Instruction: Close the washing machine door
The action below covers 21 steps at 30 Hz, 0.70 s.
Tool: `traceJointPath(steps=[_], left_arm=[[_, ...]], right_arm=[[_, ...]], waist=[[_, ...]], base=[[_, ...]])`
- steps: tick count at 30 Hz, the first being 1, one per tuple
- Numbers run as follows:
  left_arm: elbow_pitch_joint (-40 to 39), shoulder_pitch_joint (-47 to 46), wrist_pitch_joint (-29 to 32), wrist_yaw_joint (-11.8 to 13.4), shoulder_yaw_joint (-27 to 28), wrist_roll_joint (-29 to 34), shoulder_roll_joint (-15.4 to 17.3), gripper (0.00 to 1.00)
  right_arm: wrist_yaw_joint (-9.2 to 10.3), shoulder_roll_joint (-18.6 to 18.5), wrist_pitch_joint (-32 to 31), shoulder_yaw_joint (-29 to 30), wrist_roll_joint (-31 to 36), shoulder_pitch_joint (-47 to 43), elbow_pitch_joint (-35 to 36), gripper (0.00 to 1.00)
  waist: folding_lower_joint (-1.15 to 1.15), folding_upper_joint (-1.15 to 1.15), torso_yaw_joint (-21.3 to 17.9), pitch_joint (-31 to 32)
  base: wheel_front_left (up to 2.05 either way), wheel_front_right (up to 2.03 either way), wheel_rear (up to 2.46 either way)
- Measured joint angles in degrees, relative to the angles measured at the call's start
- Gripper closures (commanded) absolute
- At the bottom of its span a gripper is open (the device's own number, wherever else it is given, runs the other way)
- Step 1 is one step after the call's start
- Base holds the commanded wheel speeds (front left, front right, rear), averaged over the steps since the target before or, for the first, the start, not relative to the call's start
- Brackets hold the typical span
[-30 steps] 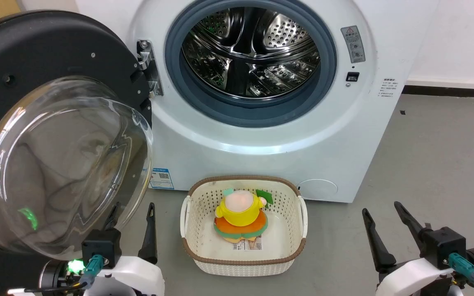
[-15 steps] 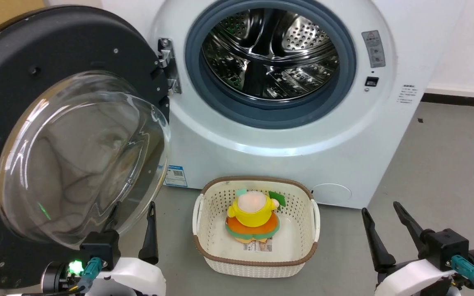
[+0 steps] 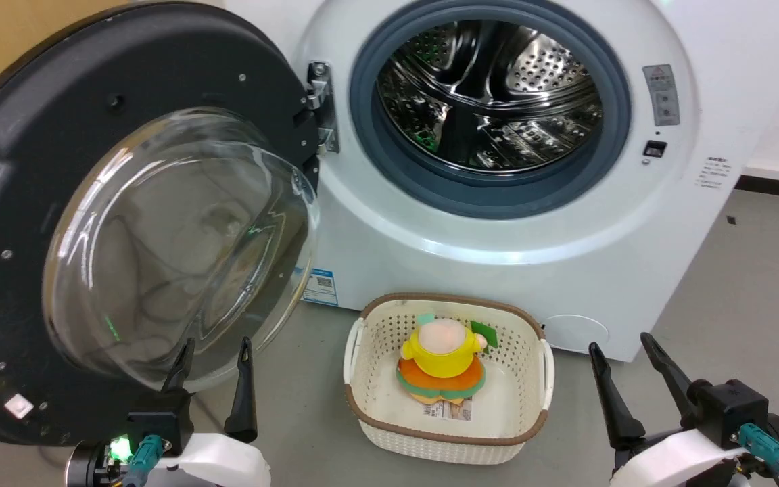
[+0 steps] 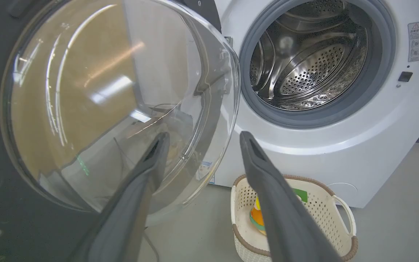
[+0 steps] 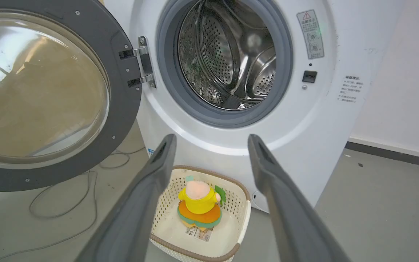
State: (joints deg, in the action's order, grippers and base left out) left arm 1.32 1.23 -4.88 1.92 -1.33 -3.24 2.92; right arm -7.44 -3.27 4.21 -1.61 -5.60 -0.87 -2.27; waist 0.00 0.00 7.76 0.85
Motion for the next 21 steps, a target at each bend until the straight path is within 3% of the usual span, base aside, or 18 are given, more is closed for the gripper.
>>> traceJointPath(steps=[21], left_arm=[[-0.1, 1.2, -2.4, 0.5, 0.0, -1.1, 0.0, 0.0]], right_arm=[[0.0, -0.3, 2.3, -1.9, -2.6, 0.0, -1.5, 0.0]], waist=[[0.0, 0.0, 7.1, 0.3]], base=[[0.0, 0.0, 0.0]])
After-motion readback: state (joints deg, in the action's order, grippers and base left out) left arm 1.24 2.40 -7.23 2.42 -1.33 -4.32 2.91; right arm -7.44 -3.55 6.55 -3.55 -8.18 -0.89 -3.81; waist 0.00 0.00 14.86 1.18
